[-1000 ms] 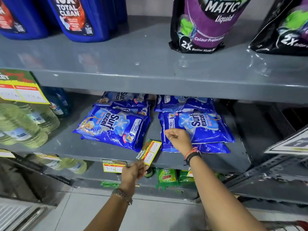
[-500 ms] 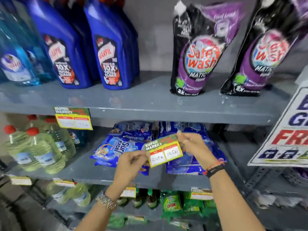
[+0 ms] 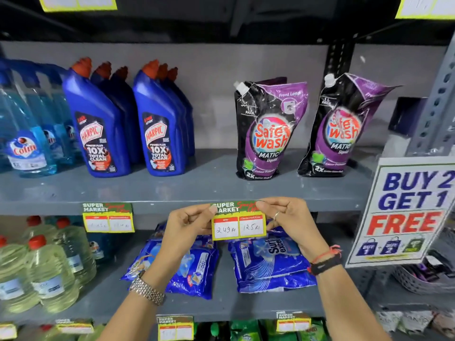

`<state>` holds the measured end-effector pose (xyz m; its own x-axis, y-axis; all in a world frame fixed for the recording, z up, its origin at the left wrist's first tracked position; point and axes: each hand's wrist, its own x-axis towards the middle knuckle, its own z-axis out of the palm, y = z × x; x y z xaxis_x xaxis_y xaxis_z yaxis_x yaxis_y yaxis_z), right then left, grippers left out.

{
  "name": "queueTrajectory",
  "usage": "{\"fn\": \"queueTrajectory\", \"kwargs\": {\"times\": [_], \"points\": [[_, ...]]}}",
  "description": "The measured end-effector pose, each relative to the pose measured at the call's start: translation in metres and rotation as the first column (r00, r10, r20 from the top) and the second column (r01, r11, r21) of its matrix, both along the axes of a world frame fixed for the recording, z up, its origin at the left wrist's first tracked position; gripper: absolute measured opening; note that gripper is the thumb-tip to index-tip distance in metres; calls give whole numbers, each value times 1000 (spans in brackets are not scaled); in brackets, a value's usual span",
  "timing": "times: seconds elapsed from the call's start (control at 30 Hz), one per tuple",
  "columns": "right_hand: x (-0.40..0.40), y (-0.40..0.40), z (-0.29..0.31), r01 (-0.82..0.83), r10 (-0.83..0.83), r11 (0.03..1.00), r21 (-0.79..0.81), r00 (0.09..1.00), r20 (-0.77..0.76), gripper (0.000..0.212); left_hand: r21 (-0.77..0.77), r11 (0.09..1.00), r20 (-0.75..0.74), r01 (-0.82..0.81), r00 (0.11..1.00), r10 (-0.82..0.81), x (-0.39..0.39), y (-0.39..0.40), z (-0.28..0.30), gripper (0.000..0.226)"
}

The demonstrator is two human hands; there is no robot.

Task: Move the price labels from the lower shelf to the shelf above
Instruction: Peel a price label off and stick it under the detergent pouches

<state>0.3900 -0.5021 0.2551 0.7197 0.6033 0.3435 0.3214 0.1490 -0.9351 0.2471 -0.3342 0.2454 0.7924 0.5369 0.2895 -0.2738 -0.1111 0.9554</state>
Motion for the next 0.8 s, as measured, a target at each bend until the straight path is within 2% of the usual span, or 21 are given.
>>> {"fn": "queueTrajectory", "kwargs": {"times": [0.1, 0.2, 0.43, 0.63, 0.73, 0.8], "points": [[-3, -2, 29, 39, -44, 997, 62, 996, 78, 15, 41, 999, 69, 1, 998, -4, 4, 3, 31, 14], [-4, -3, 70, 92, -118, 986, 142, 975, 189, 4, 109, 994, 173, 6, 985, -25, 9, 5, 71, 12], [0, -4, 145, 149, -238, 946, 287, 921, 308, 5, 161, 987, 311, 8, 949, -59, 22, 3, 143, 12], [10, -18, 145, 150, -243, 949, 277, 910, 337, 6, 184, 983, 310, 7, 949, -65, 31, -5, 137, 10], [21, -42, 122, 176, -249, 957, 232, 908, 338, 12, 301, 953, 240, -14, 969, -61, 45, -14, 116, 2], [30, -62, 101, 228, -279, 957, 178, 891, 357, 13, 386, 922, 154, 37, 983, -103, 57, -25, 99, 8]]}}
